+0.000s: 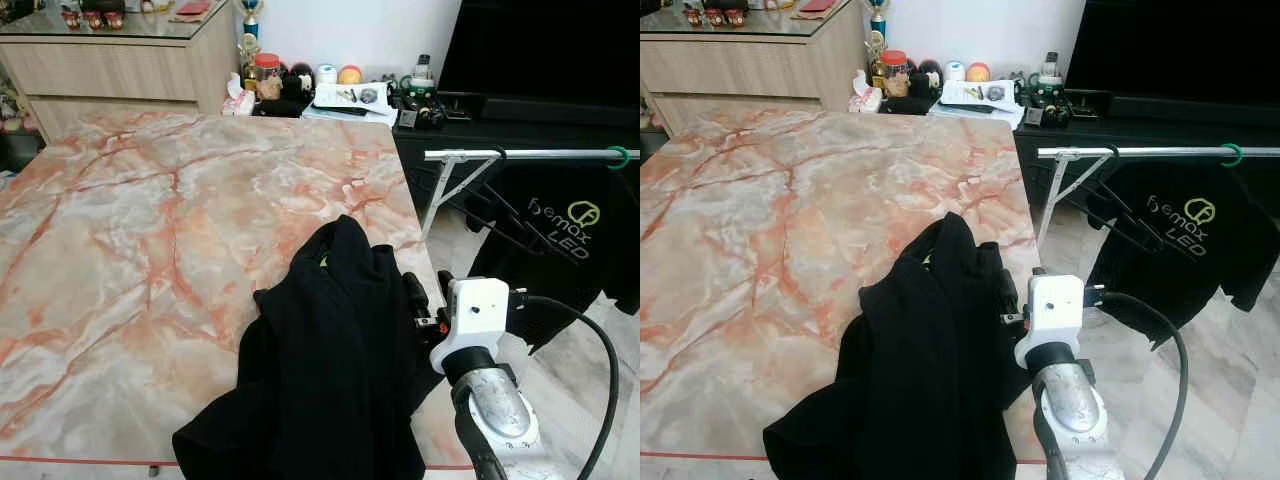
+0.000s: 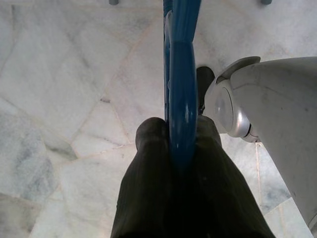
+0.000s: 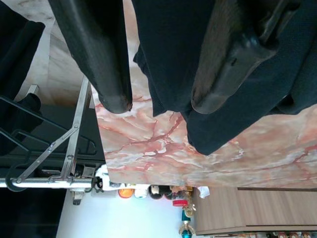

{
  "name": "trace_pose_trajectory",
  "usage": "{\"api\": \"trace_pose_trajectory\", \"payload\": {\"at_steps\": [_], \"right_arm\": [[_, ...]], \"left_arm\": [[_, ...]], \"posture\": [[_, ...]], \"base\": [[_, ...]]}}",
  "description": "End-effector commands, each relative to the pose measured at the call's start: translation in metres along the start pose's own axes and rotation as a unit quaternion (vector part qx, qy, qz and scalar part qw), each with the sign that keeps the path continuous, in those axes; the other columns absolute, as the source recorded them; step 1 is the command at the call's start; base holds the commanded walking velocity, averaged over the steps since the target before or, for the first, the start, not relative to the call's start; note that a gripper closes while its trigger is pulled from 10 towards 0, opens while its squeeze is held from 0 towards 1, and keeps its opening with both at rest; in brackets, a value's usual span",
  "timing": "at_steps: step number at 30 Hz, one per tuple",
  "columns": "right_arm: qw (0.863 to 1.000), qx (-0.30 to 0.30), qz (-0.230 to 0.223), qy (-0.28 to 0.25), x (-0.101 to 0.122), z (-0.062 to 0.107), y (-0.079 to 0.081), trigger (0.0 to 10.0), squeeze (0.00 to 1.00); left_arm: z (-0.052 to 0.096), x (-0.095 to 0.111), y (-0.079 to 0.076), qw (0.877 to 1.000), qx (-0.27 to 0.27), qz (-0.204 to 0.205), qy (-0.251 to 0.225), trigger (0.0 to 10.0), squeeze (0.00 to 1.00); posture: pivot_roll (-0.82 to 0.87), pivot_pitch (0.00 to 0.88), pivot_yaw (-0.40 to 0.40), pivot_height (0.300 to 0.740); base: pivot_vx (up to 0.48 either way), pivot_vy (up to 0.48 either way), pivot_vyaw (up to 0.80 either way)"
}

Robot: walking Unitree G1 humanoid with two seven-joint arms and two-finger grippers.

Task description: Hang hanger

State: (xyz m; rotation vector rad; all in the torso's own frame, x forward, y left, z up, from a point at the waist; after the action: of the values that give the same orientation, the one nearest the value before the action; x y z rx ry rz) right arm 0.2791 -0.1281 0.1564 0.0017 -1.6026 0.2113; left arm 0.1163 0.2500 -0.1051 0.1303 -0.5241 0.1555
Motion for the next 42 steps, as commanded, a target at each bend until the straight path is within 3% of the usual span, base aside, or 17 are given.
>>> {"api": "trace_pose_trajectory", "payload": {"at_steps": [1, 12, 42], "right_arm": [[1.000, 0.002, 0.006, -0.018, 0.0065, 0.0016, 0.0000, 10.0, 0.00], [1.000, 0.009, 0.007, -0.019, 0.0051, 0.0012, 0.0033, 10.0, 0.00], [1.000, -0.014, -0.004, -0.010, 0.0020, -0.0016, -0.0023, 10.0, 0.00]], "left_arm": [[0.0015, -0.0090, -0.0001, 1.000, 0.000, -0.001, 0.018, 10.0, 0.00], [0.0013, -0.0073, 0.0009, 1.000, 0.000, -0.006, 0.016, 10.0, 0.00], [0.0011, -0.0066, -0.0009, 1.000, -0.007, 0.001, 0.014, 10.0, 0.00]], "posture": [[-0.02, 0.084, -0.030, 0.721], [-0.01, 0.084, -0.027, 0.721], [-0.01, 0.103, -0.028, 0.721]], "base": [[0.000, 0.000, 0.00], [0.000, 0.000, 0.72], [0.000, 0.000, 0.00]]}}
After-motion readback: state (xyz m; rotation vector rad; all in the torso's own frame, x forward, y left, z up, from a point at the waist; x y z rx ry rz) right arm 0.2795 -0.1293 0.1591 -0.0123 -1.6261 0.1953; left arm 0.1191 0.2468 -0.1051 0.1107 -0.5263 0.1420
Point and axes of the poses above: a point about 5 cm out from each wrist's last joint towards the gripper, its own z axis pointing back from the gripper into the wrist, its own x axis along the axis of the wrist's last joint, y = z × x, the point moved 1 cm from there along -z, pointing out of the wrist towards the gripper, and after that the axes turned 6 degrees about z, right-handed, at the moved point
